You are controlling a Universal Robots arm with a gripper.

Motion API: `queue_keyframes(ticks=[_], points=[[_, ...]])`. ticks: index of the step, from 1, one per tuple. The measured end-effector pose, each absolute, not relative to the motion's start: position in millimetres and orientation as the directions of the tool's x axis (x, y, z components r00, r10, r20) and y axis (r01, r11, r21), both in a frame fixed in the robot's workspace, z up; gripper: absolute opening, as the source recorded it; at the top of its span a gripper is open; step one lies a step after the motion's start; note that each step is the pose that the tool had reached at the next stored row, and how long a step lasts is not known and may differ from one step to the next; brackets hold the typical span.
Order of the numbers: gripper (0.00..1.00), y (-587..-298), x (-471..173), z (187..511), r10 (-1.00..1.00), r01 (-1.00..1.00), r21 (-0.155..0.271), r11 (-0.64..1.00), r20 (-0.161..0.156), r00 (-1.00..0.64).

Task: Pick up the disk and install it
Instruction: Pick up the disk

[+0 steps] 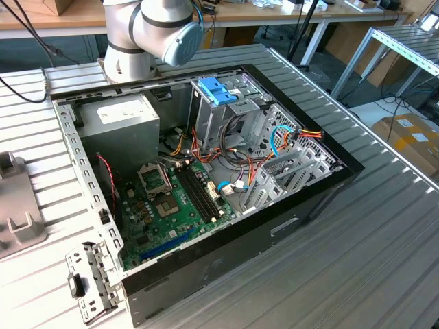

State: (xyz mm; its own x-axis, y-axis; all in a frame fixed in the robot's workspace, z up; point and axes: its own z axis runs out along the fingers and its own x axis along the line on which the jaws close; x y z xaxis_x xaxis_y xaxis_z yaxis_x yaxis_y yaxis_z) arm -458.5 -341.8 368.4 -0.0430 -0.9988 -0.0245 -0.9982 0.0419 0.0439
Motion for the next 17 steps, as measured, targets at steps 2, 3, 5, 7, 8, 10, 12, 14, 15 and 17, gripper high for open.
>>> queue_keyframes(ticks=[2, 3, 5, 7, 8, 10, 12, 14, 15, 17], points=[[0.55, -340.0, -458.1, 368.1, -0.999, -0.998, 0.044, 0.042, -0.025, -0.043], [0.55, -339.1, -458.1, 368.0, -0.999, -0.998, 0.044, 0.042, -0.025, -0.043], [0.55, -338.2, -458.1, 367.6, -0.999, -0.998, 0.044, 0.042, -0.025, -0.043], [0.55, -337.9, -458.1, 367.4, -0.999, -0.998, 0.044, 0.042, -0.025, -0.043], [0.55, -337.8, -458.1, 367.4, -0.999, -0.998, 0.044, 0.042, -0.024, -0.043], [0.55, -337.7, -458.1, 367.0, -0.999, -0.998, 0.044, 0.042, -0.024, -0.043], [0.55, -337.7, -458.1, 366.5, -0.999, -0.998, 0.044, 0.042, -0.025, -0.043], [0.55, -337.7, -458.1, 366.4, -0.999, -0.998, 0.044, 0.042, -0.025, -0.043], [0.55, -337.7, -458.1, 366.4, -0.999, -0.998, 0.044, 0.042, -0.025, -0.043], [0.55, -337.7, -458.1, 366.4, -0.999, -0.998, 0.044, 0.042, -0.025, -0.043]])
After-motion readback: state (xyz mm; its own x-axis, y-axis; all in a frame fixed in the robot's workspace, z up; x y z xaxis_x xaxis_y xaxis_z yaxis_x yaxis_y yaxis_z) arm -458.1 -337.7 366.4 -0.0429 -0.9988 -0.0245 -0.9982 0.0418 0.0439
